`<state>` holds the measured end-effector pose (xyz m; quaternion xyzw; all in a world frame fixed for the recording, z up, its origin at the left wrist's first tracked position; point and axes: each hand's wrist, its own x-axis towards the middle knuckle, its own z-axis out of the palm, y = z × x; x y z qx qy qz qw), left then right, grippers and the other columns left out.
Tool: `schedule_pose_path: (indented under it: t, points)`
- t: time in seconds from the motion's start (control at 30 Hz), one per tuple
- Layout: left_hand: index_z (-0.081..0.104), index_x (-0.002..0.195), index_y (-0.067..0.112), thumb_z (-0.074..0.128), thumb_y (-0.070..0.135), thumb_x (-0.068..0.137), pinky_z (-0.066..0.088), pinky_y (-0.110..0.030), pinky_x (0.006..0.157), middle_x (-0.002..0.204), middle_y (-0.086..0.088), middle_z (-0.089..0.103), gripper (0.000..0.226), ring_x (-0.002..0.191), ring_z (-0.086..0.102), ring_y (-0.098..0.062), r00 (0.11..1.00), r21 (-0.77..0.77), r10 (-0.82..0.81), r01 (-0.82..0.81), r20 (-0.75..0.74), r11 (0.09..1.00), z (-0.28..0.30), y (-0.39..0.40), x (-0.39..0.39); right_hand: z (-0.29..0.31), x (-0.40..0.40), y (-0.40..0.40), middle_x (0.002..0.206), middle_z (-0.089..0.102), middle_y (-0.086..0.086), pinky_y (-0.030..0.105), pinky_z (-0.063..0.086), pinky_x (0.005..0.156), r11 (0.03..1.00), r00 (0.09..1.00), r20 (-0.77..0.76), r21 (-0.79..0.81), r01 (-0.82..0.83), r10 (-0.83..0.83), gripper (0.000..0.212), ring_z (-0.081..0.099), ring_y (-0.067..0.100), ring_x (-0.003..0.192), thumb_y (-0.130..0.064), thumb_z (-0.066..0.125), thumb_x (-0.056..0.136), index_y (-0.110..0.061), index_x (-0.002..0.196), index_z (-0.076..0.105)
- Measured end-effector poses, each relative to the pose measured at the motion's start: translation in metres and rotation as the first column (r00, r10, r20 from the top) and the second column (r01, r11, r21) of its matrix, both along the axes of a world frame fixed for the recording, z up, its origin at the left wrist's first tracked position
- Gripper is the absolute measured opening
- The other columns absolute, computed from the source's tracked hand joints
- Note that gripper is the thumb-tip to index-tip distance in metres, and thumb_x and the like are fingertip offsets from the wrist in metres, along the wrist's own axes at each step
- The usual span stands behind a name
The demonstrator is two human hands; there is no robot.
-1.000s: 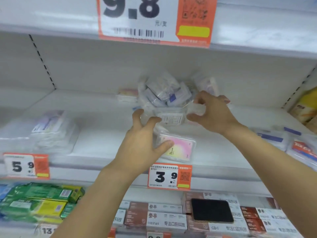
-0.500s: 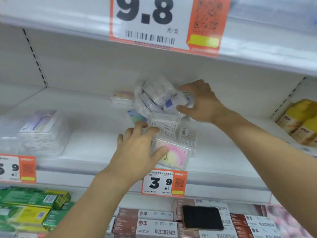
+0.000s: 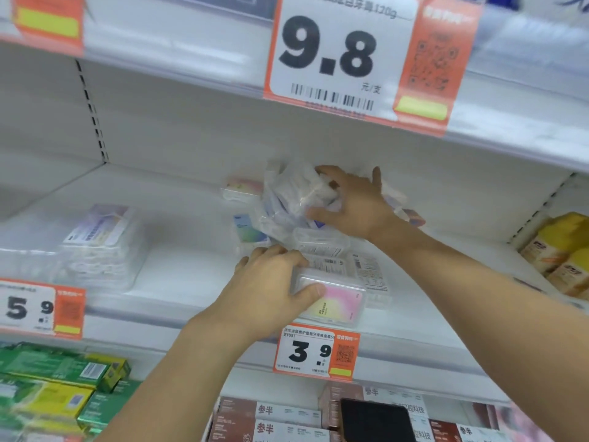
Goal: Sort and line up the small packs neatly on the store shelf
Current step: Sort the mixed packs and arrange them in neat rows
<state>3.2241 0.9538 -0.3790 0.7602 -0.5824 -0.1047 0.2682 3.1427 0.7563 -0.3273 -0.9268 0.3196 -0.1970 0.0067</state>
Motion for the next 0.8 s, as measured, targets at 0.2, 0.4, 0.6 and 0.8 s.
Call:
schedule_pose_path:
  t: [0.2,0.4,0.6,0.8]
  points:
    - [0.055,0.127,0.029,0.058,0.058,0.083,0.038,-0.038,0.104,0.13,0.006,0.053,0.053,0.124,0.043,-0.016,1.0,-0.021,0.001,-0.002,-0.031,1.0,0.0,0.003,0.001,0.011,0.032,0.02,0.099,0.06,0.002,0.041,0.048,0.09,0.978,0.982,0.188,0.206,-0.013,-0.026,0.058,0.059,0.021,0.094,-0.053,0.077,0.072,-0.017,0.109,0.049]
    - [0.065,0.106,0.024,0.056,0.043,0.085,0.045,-0.037,0.09,0.108,0.007,0.06,0.03,0.106,0.053,-0.017,0.978,-0.361,0.209,-0.19,0.014,0.913,0.021,0.04,0.038,0.027,0.057,0.066,0.109,0.048,-0.007,0.017,0.044,0.083,0.899,0.778,0.462,-0.123,-0.42,0.426,0.047,0.05,0.011,0.099,-0.016,0.079,0.066,-0.009,0.108,0.059]
    - [0.065,0.109,0.019,0.052,0.041,0.077,0.038,-0.049,0.094,0.113,-0.012,0.057,0.041,0.11,0.046,-0.037,0.766,-0.491,0.635,-0.518,0.097,0.7,0.023,0.099,0.112,-0.008,0.145,0.115,0.111,0.061,0.004,0.028,0.045,0.084,0.896,0.858,0.348,0.095,-0.433,0.378,0.056,0.056,0.017,0.098,-0.033,0.08,0.07,-0.018,0.119,0.058]
    - [0.041,0.132,0.04,0.023,0.082,0.073,0.031,-0.059,0.104,0.136,-0.009,0.047,0.075,0.132,0.031,-0.04,0.756,-0.064,0.635,-0.634,0.16,0.77,-0.006,0.128,0.141,-0.039,0.191,0.148,0.125,0.058,0.004,0.014,0.047,0.072,0.68,0.904,0.362,0.605,-0.415,0.229,0.033,0.059,0.013,0.105,-0.041,0.069,0.087,-0.02,0.112,0.063]
